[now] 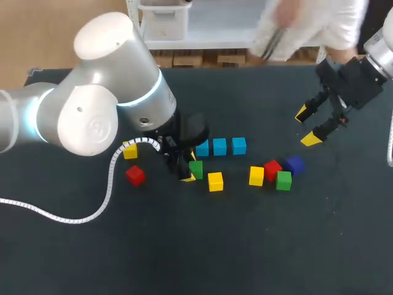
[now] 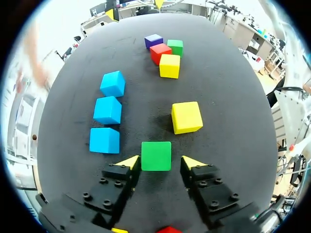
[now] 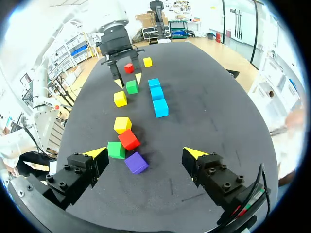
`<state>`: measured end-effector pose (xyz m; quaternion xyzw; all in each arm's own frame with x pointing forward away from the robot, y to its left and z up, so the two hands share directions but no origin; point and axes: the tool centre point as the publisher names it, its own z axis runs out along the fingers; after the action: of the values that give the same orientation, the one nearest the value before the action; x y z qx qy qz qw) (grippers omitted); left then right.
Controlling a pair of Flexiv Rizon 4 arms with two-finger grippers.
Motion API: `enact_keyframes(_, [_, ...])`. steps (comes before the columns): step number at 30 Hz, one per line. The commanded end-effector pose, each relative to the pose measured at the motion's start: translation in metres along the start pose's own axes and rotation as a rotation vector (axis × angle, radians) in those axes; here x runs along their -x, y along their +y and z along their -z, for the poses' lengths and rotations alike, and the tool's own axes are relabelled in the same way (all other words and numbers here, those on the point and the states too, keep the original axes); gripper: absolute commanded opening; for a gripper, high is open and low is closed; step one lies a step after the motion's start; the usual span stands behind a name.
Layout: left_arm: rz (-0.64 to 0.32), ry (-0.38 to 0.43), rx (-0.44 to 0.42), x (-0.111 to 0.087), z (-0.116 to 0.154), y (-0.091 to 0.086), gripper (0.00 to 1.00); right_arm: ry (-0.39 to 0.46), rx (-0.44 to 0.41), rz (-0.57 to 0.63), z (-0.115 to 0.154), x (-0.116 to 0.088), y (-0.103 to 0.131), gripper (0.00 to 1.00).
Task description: Place the blue cubes, place green cubes on the blue cubes, place the yellow cubes on the green cubes, then place the red cubes on the yellow cubes, and place purple cube on the red cubes.
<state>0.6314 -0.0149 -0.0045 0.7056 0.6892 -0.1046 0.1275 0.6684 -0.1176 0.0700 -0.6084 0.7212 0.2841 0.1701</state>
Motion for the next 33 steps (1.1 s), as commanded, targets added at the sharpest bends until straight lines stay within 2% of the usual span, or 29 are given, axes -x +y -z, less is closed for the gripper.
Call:
enact_keyframes(1, [-0.001, 0.0, -0.007, 0.0, -0.001, 0.003, 0.44, -0.001, 0.0, 0.001, 0.0, 0.0, 0.0, 1.0])
enact_keyframes(3, [-0.001, 0.0, -0.007, 0.0, -0.001, 0.003, 0.41, -0.001, 0.0, 0.001, 0.0, 0.0, 0.0, 1.0])
enact_keyframes(6, [-0.001, 0.0, -0.004, 0.0, 0.001, 0.004, 0.24, -0.001, 0.0, 0.001, 0.0, 0.0, 0.0, 1.0])
enact_keyframes(7, [-0.001, -0.001, -0.001, 0.001, 0.002, 0.004, 0.14, -0.001, 0.0, 0.001, 0.0, 0.0, 0.0, 1.0])
enact_keyframes(8, [0.0, -0.002, 0.001, 0.001, 0.004, 0.003, 0.0, -0.001, 0.0, 0.001, 0.0, 0.0, 0.0, 1.0])
enact_keyframes(18, [0.022, 0.005, 0.004, 0.003, 0.027, -0.006, 0.0, -0.001, 0.0, 0.001, 0.0, 0.0, 0.0, 1.0])
enact_keyframes(27, [-0.013, 0.021, 0.054, 0.021, 0.053, 0.02, 0.0, -0.001, 0.0, 0.001, 0.0, 0.0, 0.0, 1.0])
enact_keyframes(33, [-0.042, 0.037, 0.07, 0.033, 0.056, 0.039, 0.0, -0.001, 0.0, 0.001, 0.0, 0.0, 0.0, 1.0])
